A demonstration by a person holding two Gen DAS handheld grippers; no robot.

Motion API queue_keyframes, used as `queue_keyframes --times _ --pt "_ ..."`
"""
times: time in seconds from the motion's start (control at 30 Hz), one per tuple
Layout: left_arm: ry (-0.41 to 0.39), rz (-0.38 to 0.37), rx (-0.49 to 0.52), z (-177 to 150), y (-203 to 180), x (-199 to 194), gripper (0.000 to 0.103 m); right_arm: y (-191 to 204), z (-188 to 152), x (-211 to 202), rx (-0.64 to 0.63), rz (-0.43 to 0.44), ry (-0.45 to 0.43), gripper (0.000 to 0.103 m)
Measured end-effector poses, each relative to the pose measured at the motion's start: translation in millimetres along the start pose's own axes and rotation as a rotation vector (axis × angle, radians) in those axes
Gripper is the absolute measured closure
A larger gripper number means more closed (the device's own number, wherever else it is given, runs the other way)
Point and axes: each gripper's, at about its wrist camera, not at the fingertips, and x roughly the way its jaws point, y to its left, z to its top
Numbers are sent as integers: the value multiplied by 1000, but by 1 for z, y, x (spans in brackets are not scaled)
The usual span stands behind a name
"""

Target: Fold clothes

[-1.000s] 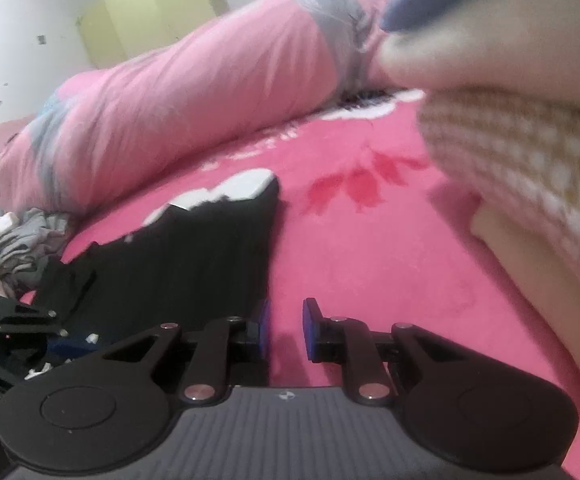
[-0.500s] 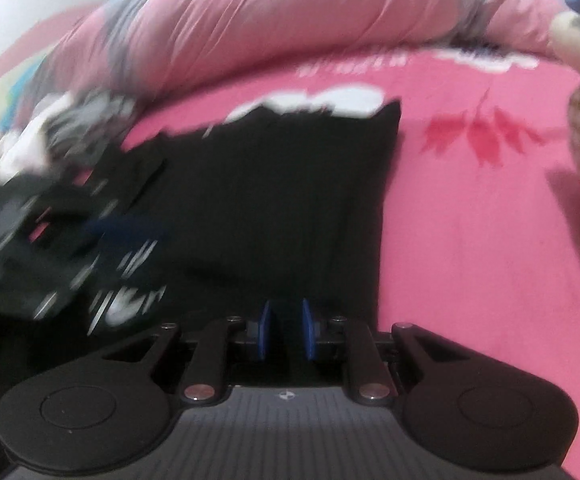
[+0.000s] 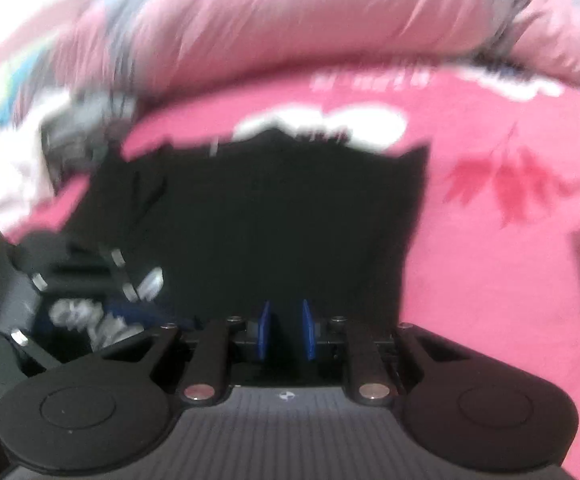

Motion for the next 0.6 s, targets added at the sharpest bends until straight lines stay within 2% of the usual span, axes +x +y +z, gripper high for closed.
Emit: queue_keyframes --times 0.1,0.2,0.37,0.5,0.6 --pt "-4 -4 14 -6 1 -7 66 5 -22 -12 -54 21 55 84" --pt "-8 -6 -8 -11 6 -13 66 7 -31 -32 -46 30 87 84" --pt "-9 35 -67 -13 15 -24 66 14 -9 -30 -28 -32 -39 84" --pt "-70 62 -166 -7 26 -30 66 15 6 -12 -9 -50 -98 84" --pt "-95 69 -214 -5 29 -18 66 9 23 -7 22 -81 -146 84"
